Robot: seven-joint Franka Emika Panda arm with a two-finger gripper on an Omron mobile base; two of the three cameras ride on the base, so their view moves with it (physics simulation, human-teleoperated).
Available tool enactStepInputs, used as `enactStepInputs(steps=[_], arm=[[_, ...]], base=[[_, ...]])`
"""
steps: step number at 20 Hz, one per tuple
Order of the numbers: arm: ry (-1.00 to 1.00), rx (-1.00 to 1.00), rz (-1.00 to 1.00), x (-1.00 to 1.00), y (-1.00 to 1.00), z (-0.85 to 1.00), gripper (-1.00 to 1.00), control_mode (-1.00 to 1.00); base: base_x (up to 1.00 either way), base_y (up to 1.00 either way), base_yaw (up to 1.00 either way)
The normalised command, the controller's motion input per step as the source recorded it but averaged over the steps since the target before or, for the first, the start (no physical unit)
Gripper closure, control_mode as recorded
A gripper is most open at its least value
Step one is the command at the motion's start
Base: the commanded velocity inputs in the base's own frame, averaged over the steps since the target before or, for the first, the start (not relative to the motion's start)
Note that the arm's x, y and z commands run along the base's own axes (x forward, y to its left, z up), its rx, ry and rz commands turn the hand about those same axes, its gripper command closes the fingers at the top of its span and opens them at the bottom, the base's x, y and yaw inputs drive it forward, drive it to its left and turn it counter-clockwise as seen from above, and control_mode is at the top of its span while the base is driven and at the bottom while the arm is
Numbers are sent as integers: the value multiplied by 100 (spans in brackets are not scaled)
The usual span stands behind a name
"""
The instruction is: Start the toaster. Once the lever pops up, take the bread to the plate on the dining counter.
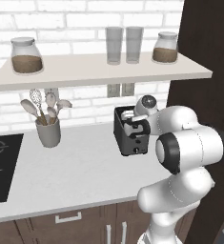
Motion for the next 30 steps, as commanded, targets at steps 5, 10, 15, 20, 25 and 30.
enactStepInputs(steps=[5, 10, 15, 20, 25, 30], arm=[[0, 0, 0, 0, 0, 14, 100, -100], [0, 0, 0, 0, 0, 33, 100, -100], [0, 0, 0, 0, 0, 55, 100, -100], [-1, 0, 0, 0, 0, 59, 100, -100], [0, 2, 0, -8, 0, 60, 100, -100], [0, 8, 0, -33, 0, 29, 100, -100]], base=[[0, 0, 0], [0, 0, 0], [0, 0, 0], [0, 0, 0], [0, 0, 0], [0, 0, 0]])
